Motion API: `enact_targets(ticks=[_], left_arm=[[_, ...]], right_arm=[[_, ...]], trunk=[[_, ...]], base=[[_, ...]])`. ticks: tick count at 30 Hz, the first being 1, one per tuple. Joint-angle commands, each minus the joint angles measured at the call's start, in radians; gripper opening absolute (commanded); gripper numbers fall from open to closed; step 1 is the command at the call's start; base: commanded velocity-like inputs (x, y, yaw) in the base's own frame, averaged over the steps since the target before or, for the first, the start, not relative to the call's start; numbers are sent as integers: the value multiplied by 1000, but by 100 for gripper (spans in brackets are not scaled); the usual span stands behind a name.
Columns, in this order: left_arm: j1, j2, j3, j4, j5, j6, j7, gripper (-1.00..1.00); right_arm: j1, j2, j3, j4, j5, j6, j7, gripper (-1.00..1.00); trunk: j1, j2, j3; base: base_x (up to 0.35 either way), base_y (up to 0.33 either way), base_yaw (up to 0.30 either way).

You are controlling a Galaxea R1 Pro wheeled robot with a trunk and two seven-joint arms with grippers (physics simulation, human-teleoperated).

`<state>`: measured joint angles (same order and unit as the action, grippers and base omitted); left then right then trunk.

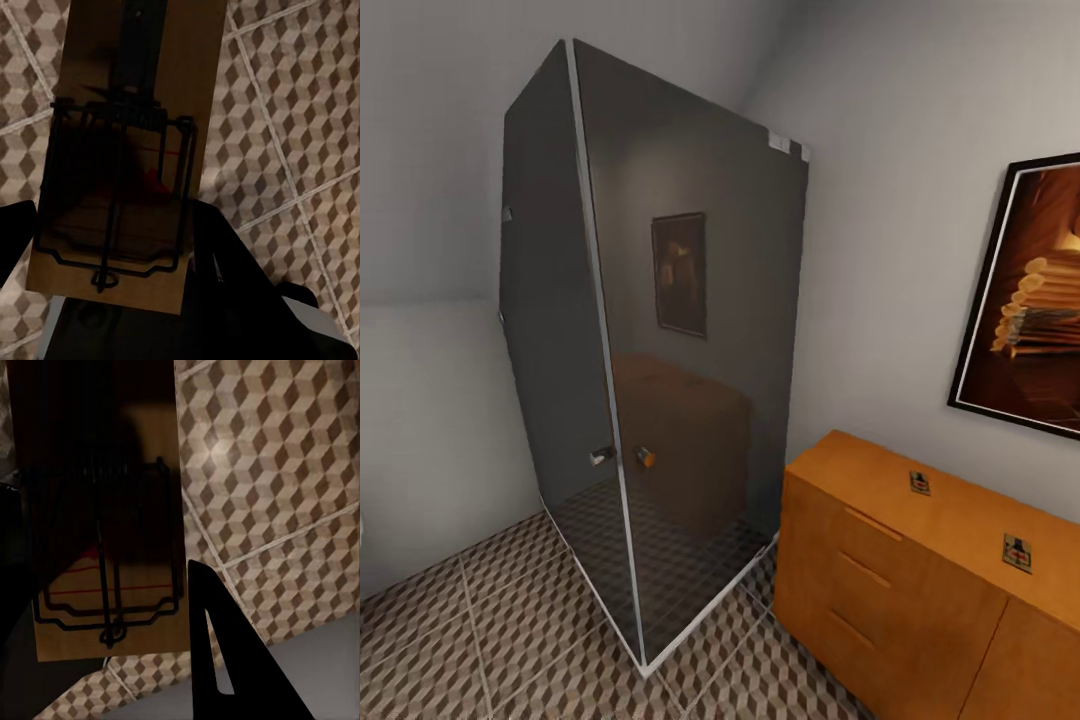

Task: Take the four mousetraps from the cabinet in the bathroom and place them on the bathroom floor. Make sure all four end up on the same floor surface, and ensure that at least two of them are either under or directly next to the same bathroom sink.

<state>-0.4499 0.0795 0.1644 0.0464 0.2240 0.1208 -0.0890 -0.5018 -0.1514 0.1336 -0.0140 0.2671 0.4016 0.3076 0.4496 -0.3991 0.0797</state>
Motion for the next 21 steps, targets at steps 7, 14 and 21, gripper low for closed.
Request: enact_targets(ticks=[7, 14, 21], left_arm=[[-1, 0, 6, 1, 1, 2, -1, -100], [-1, -5, 6, 1, 1, 2, 0, -100], [-1, -11, 6, 1, 1, 2, 0, -100]], right_arm=[[0, 0, 7, -1, 0, 2, 7, -100], [0, 3, 7, -1, 0, 2, 7, -100], [1, 17, 7, -1, 0, 2, 8, -100]], trunk=[[0, -1, -8], [0, -1, -15], [0, -1, -22]], base=[[0, 0, 253], [0, 0, 244], [0, 0, 242]])
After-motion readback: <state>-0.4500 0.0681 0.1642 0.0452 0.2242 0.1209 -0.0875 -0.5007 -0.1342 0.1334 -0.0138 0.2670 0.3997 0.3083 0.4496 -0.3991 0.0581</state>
